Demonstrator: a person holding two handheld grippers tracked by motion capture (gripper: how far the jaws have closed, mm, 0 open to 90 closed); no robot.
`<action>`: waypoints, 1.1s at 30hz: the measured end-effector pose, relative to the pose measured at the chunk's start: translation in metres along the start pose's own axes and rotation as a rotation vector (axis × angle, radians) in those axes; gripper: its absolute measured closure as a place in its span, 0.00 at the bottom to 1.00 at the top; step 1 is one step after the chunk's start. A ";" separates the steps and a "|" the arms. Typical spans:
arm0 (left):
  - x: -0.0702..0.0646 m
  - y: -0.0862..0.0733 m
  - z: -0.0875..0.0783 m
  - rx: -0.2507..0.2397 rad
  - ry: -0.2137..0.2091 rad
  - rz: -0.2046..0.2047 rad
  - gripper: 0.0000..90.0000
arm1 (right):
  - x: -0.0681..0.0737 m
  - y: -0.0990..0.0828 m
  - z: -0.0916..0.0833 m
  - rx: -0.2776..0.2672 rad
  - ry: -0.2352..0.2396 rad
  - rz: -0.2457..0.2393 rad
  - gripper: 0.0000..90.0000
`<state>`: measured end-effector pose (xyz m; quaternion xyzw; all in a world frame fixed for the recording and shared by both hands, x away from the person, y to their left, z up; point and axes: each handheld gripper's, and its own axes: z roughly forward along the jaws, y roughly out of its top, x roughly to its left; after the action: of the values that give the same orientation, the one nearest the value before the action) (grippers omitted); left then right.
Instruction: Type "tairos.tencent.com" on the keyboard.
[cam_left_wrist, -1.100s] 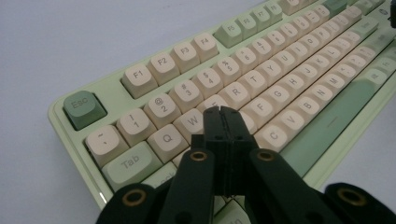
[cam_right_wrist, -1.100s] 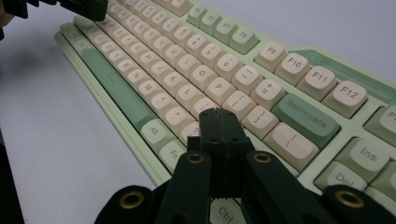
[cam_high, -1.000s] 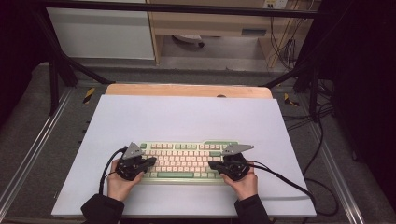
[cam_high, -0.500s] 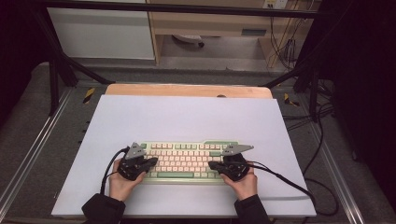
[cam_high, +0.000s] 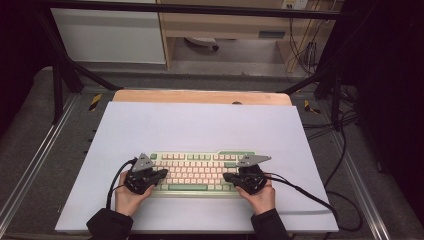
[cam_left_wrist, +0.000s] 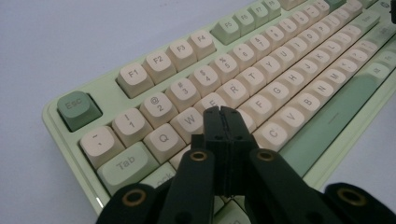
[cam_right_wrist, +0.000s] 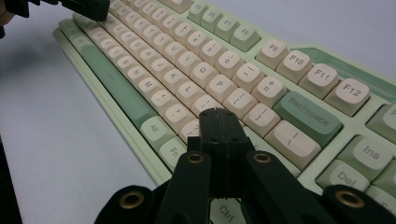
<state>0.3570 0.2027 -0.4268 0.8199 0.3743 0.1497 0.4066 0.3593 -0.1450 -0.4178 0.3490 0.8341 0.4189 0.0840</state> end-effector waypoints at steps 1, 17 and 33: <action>0.000 0.000 -0.001 -0.001 -0.001 -0.002 1.00 | 0.000 0.000 0.000 -0.001 -0.001 -0.001 1.00; 0.002 -0.003 -0.010 -0.015 -0.010 -0.005 1.00 | 0.001 0.001 0.001 -0.008 0.010 0.010 1.00; 0.003 -0.005 -0.012 -0.015 -0.015 -0.003 1.00 | 0.009 0.005 0.011 0.010 0.031 -0.004 1.00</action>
<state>0.3497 0.2137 -0.4232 0.8174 0.3715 0.1457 0.4156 0.3595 -0.1300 -0.4193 0.3414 0.8379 0.4201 0.0703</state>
